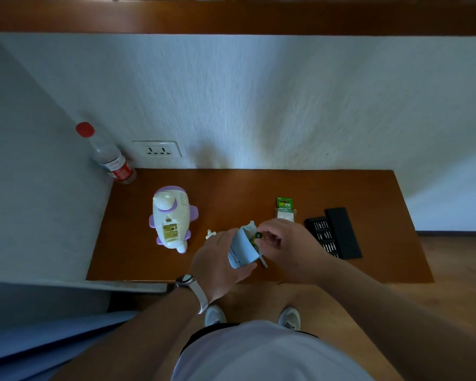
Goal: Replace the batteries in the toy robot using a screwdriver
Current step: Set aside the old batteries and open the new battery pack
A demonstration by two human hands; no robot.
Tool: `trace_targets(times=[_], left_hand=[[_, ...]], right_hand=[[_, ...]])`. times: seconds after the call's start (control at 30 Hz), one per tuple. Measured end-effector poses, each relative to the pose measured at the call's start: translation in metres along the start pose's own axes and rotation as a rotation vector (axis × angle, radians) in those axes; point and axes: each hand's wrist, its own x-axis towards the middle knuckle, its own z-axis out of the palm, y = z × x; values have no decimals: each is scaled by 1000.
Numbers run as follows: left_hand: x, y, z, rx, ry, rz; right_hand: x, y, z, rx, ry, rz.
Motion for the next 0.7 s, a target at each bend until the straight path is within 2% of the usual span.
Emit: trace_targets(times=[0.27, 0.53, 0.7], left_hand=[[5, 7, 1, -3, -7, 28], [11, 22, 1, 10, 32, 54], [16, 29, 3, 48, 63, 107]], right_hand=[[-9, 9, -6, 16, -25, 56], [-15, 8, -14, 243, -45, 303], [-18, 6, -19, 266, -24, 327]])
